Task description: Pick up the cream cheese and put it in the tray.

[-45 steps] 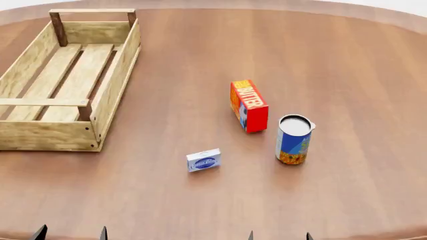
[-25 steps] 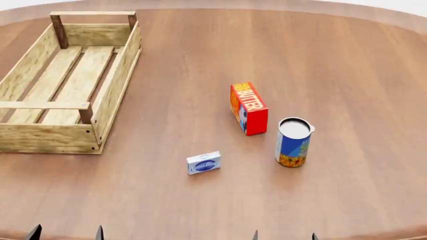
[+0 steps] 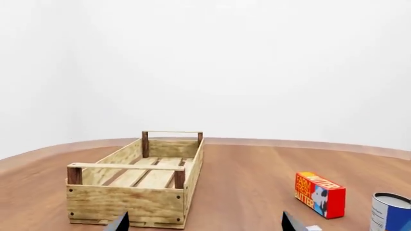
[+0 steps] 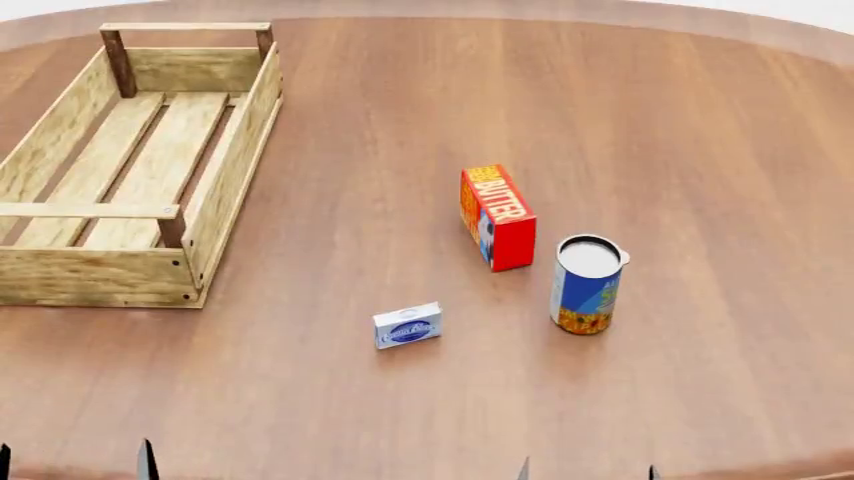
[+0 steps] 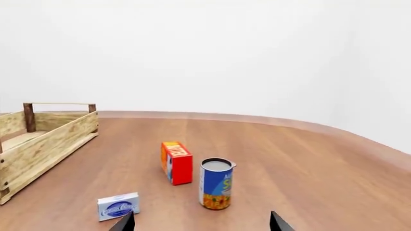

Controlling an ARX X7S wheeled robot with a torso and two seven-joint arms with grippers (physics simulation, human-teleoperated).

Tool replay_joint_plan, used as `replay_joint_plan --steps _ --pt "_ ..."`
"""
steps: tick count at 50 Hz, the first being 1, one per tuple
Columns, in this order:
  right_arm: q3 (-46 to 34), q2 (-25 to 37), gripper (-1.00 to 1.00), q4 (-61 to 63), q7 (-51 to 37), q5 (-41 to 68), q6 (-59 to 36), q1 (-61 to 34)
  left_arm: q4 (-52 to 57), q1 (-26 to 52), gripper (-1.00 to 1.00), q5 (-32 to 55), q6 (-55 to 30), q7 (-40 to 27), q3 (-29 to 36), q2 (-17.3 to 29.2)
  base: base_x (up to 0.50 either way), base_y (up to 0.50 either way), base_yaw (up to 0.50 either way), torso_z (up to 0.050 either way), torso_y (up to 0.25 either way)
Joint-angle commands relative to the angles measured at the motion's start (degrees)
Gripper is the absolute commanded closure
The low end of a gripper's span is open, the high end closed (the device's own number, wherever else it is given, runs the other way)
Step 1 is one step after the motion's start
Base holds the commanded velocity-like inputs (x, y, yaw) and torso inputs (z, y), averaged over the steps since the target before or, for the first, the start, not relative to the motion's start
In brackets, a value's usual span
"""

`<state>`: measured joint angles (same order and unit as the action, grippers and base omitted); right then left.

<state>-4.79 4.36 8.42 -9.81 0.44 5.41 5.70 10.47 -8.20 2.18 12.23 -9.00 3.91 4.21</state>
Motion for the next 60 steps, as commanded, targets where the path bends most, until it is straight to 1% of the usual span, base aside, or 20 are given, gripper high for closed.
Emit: replay_joint_plan --steps 1,19,27,46,60 --pt "-1.16 0.83 -1.00 2.64 -2.39 -1.20 4.36 2.49 2.77 -2.88 -1.00 -0.28 5.62 -2.16 0.43 0.91 0.00 0.00 0.00 0.000 0.000" --pt "-2.58 2.35 -1.00 3.68 -4.54 -1.92 10.20 4.31 3.58 -4.60 -1.00 -0.90 10.05 -4.20 1.56 2.23 0.00 0.00 0.00 0.000 0.000" --pt "-2.71 2.68 -1.00 3.25 -5.55 -1.57 10.29 3.96 3.13 -4.21 -1.00 -0.47 10.48 -4.97 1.79 2.72 0.02 0.00 0.00 0.000 0.000" --pt "-4.14 3.70 -1.00 3.48 -6.67 -1.46 10.05 4.00 2.44 -3.71 -1.00 0.58 11.08 -6.01 2.45 3.85 0.13 0.00 0.00 0.000 0.000" --pt "-5.36 4.11 -1.00 2.76 -8.56 -4.49 10.13 3.62 2.39 -3.60 -1.00 0.36 10.90 -6.90 3.21 4.43 0.13 0.06 0.00 0.000 0.000"
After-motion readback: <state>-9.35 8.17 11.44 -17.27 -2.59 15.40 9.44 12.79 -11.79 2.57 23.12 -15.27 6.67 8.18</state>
